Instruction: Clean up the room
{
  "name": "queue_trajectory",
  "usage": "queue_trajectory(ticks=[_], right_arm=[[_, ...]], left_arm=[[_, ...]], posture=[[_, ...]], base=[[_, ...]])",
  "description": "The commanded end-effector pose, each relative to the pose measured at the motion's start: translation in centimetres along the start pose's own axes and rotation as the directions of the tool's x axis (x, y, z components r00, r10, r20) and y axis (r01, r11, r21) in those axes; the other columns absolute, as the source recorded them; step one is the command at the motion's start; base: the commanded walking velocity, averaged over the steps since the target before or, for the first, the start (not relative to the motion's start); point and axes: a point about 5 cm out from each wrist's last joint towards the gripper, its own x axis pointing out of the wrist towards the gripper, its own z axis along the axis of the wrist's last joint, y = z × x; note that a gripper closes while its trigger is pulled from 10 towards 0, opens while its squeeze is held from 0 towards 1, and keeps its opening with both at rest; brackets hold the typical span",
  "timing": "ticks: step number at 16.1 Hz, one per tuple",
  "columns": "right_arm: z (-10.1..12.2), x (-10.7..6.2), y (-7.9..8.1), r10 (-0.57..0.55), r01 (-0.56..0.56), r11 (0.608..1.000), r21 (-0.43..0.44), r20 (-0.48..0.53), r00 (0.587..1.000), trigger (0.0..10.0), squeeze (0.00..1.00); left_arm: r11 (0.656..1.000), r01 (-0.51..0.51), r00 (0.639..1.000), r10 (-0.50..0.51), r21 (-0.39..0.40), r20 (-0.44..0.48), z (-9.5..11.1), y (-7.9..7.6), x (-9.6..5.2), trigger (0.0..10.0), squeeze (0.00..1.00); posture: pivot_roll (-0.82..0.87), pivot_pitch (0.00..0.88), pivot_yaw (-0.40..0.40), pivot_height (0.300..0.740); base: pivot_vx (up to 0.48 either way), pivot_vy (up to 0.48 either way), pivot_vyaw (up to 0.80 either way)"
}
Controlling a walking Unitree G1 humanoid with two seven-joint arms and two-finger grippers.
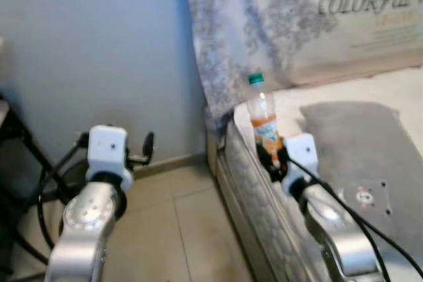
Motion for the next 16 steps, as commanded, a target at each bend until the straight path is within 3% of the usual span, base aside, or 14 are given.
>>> queue_trajectory(ticks=[1, 7, 9, 16], right_arm=[[0.7, 0.2, 0.3, 0.032, -0.032, 0.999, 0.003, 0.030, 0.999, 10.0, 0.00], [0.4, 0.2, 0.5, 0.067, -0.067, 0.997, -0.027, 0.015, 0.998, 10.0, 0.00], [0.2, 0.2, 0.2, 0.041, -0.041, 0.999, 0.018, 0.014, 0.999, 10.0, 0.00], [-0.1, 0.5, -0.7, 0.001, 0.000, 1.000, 0.026, -0.010, 1.000, 10.0, 0.00]], left_arm=[[1.000, -0.018, 1.000, 0.018, 0.020, 0.010, 0.3, 0.7, -0.1, 10.0, 0.00], [1.000, -0.016, 1.000, 0.016, 0.016, 0.000, 0.1, 0.4, -0.3, 10.0, 0.00], [1.000, -0.018, 1.000, 0.018, 0.014, -0.006, -0.1, 0.4, -0.5, 10.0, 0.00], [0.999, -0.001, 1.000, 0.001, 0.039, 0.008, 0.0, 0.3, 0.0, 10.0, 0.00]], posture=[[0.05, 0.000, 0.022, 0.740], [0.05, 0.000, 0.015, 0.740], [0.05, 0.000, 0.013, 0.740], [0.05, 0.000, 0.006, 0.740]], base=[[0.326, 0.000, 0.00], [0.323, 0.000, 0.80], [0.322, 0.000, 0.44], [0.325, 0.000, 0.00]])
